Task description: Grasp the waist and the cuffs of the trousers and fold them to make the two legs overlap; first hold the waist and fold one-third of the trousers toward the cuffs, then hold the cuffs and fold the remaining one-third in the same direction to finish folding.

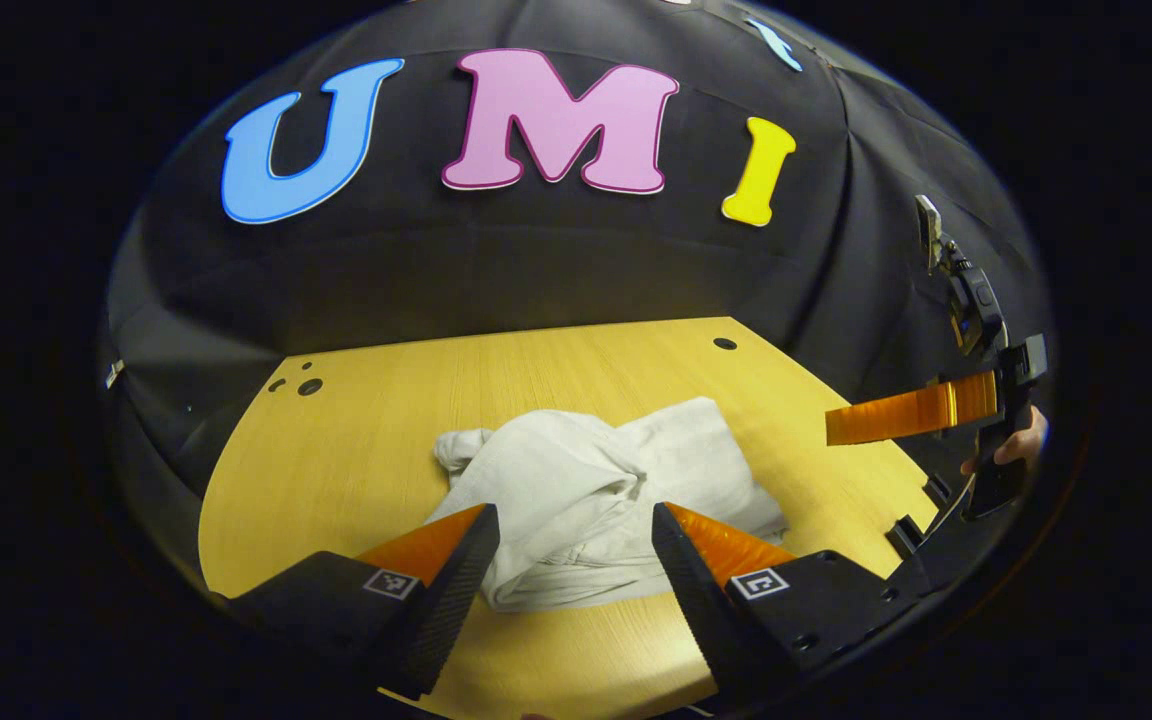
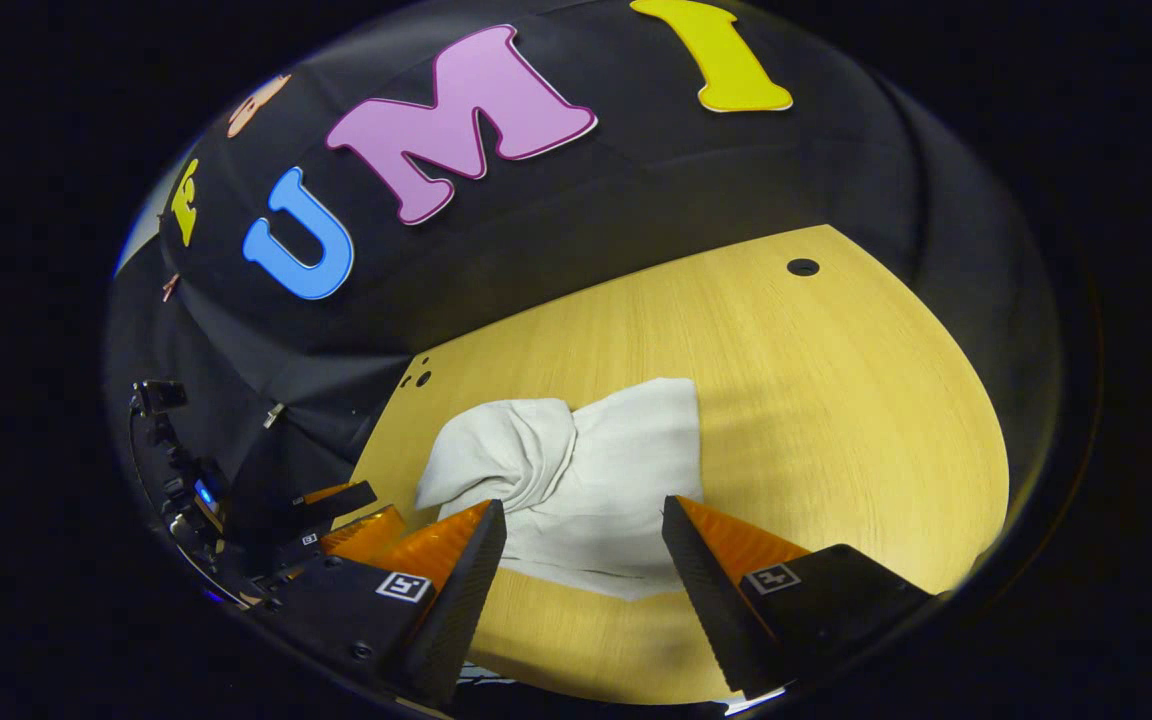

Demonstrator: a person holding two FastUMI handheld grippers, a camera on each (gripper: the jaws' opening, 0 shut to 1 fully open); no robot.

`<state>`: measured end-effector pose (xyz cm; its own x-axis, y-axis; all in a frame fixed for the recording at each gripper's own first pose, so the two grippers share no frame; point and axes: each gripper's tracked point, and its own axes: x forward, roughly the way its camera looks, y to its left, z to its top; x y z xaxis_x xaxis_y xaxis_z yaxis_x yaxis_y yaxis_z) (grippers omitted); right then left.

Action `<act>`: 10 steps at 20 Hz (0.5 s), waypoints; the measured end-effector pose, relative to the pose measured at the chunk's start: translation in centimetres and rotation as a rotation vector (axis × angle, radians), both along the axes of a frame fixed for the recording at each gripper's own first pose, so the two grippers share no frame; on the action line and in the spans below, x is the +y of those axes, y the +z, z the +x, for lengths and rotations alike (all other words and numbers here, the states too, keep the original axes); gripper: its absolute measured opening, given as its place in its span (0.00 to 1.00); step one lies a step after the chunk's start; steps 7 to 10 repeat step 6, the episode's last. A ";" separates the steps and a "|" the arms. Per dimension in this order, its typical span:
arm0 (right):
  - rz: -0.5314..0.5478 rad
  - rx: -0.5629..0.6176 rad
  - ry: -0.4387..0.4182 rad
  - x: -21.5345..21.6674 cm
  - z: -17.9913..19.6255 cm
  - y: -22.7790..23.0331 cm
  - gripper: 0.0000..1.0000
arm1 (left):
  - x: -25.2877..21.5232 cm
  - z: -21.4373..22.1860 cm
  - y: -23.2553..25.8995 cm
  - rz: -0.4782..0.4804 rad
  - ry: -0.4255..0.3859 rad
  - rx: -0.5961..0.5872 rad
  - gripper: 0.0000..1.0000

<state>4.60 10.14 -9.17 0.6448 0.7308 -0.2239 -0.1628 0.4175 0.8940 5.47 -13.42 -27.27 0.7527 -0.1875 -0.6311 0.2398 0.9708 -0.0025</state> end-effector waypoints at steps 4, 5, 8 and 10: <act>-0.012 -0.022 0.030 2.3 -0.6 2.0 0.97 | 2.0 -0.7 0.6 -0.025 0.028 0.005 0.97; -0.013 -0.030 0.037 2.8 -0.8 2.6 0.97 | 2.6 -0.9 0.7 -0.038 0.042 0.009 0.98; -0.015 -0.038 0.041 3.2 -1.0 3.2 0.97 | 3.1 -1.2 0.8 -0.049 0.058 0.016 0.97; -0.015 -0.038 0.041 3.2 -1.0 3.2 0.97 | 3.1 -1.2 0.8 -0.049 0.058 0.016 0.97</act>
